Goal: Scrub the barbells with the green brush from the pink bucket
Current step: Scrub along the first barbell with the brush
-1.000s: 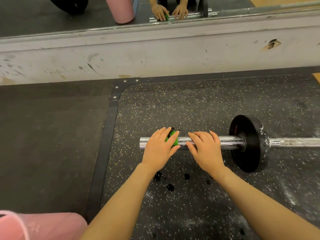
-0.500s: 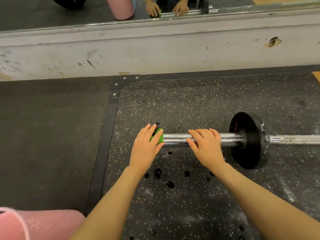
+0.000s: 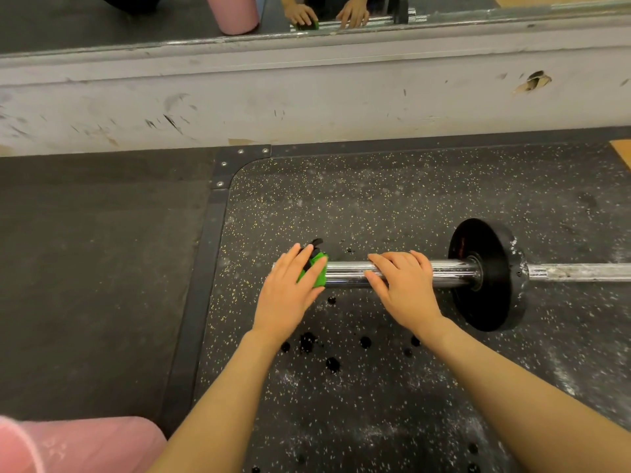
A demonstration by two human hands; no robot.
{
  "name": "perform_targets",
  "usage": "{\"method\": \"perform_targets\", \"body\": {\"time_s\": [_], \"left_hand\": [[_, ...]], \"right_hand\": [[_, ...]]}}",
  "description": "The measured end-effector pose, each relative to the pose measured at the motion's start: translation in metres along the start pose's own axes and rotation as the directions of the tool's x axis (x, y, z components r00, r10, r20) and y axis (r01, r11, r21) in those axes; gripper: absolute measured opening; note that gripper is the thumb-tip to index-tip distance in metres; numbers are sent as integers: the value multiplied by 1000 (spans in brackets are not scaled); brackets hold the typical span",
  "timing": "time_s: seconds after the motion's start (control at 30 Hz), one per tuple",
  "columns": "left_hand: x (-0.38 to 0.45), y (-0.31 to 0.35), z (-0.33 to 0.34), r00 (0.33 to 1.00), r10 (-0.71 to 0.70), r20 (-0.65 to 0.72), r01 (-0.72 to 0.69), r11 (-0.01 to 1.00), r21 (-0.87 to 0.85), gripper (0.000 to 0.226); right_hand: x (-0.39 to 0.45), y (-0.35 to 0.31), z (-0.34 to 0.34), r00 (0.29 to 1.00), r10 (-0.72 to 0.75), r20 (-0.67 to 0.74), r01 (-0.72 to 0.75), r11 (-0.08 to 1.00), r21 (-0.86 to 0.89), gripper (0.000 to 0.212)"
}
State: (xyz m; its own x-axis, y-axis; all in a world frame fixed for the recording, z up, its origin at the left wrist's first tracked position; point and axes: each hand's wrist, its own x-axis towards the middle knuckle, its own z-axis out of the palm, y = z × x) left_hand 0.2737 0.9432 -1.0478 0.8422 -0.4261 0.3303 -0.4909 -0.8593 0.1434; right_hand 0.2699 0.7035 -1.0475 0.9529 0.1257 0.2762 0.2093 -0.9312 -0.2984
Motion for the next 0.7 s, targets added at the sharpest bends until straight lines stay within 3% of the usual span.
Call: {"method": "perform_targets", "body": {"time_s": [0.23,0.37,0.57,0.7], "left_hand": [[1,0,-3,997,-73,3,73,997,18,48],[20,27,7,997,54,57,-54,999,-4,47],[26,23,8,988,118,104,-121,992,28,48],[15,-7,2,997,62,45,-63,998,25,46]], "right_hand": [[3,1,1,1000,2,-5,-2,1000,3,45],[4,1,2,1000,0,2,0,1000,-10,45],[7,3,3,1000,-3,5,3,1000,-14,45],[14,4,4,1000,10,22,-10,1000,-20,47]]}}
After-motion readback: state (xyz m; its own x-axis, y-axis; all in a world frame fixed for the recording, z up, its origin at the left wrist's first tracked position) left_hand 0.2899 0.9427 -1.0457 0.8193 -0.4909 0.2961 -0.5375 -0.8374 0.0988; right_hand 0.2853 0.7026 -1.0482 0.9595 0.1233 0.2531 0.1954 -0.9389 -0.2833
